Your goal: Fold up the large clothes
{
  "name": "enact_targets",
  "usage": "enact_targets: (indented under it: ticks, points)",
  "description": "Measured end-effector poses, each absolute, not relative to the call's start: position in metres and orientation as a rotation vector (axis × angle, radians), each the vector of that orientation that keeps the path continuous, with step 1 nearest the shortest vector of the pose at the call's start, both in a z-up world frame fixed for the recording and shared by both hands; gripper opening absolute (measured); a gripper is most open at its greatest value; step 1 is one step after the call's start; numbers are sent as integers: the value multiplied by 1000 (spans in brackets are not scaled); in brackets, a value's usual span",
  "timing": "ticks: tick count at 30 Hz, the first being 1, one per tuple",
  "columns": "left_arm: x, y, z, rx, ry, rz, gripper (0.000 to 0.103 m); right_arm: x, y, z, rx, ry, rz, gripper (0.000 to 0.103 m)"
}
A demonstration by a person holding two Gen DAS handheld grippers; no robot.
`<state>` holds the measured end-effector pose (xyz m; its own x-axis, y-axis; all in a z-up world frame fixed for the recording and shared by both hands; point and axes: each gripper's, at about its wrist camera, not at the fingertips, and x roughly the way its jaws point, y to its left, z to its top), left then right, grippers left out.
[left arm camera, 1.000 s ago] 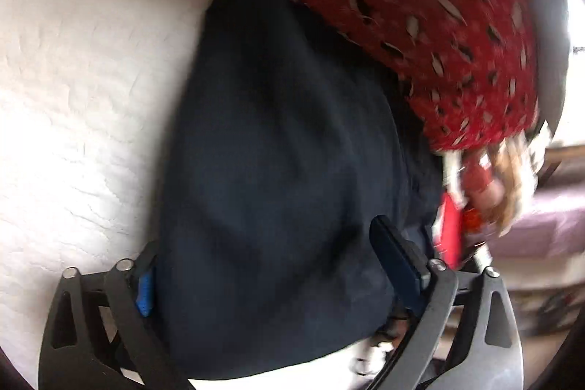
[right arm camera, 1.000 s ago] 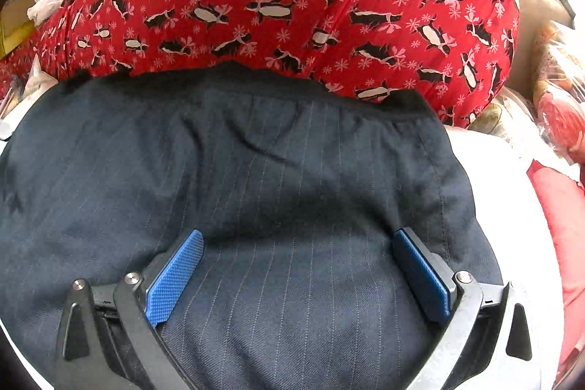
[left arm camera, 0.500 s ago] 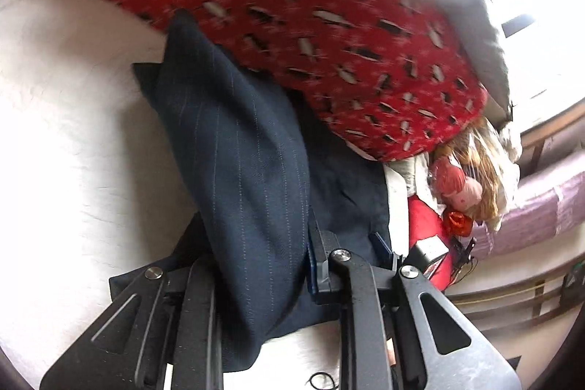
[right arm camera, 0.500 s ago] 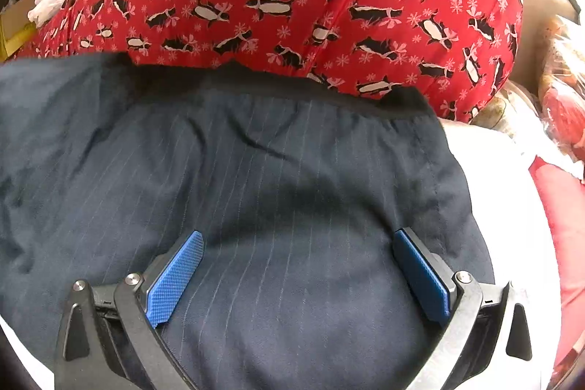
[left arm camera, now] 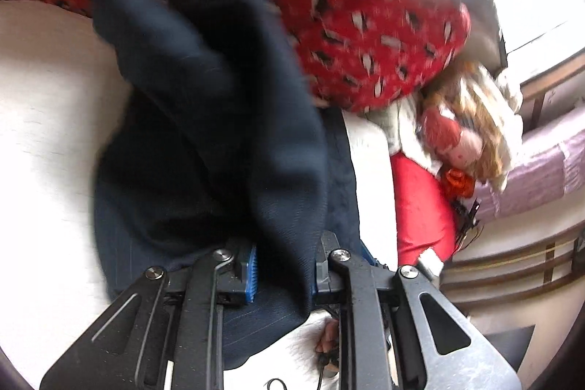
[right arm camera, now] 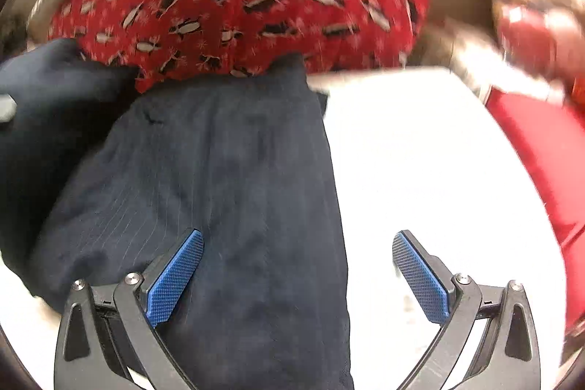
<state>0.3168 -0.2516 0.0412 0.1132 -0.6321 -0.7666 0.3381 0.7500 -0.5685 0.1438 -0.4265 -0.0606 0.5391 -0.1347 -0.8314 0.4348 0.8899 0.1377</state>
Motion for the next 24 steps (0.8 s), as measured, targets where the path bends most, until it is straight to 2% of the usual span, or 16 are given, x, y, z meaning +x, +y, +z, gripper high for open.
enact_targets:
  ticks: [9, 15, 18, 21, 24]
  points:
    - [317, -290, -9, -283, 1408, -688, 18, 137, -425, -61, 359, 896, -342, 102]
    - [296, -252, 20, -375, 1381, -803, 39, 133, -422, -61, 372, 887, -335, 103]
    - [290, -213, 36, -469, 1349, -861, 46, 134, -428, -59, 405, 901, -314, 103]
    - [297, -175, 39, -466, 1264, -758, 50, 132, -440, -48, 457, 913, -347, 101]
    - [308, -157, 17, -375, 1245, -559, 50, 122, -448, -14, 555, 769, -346, 103]
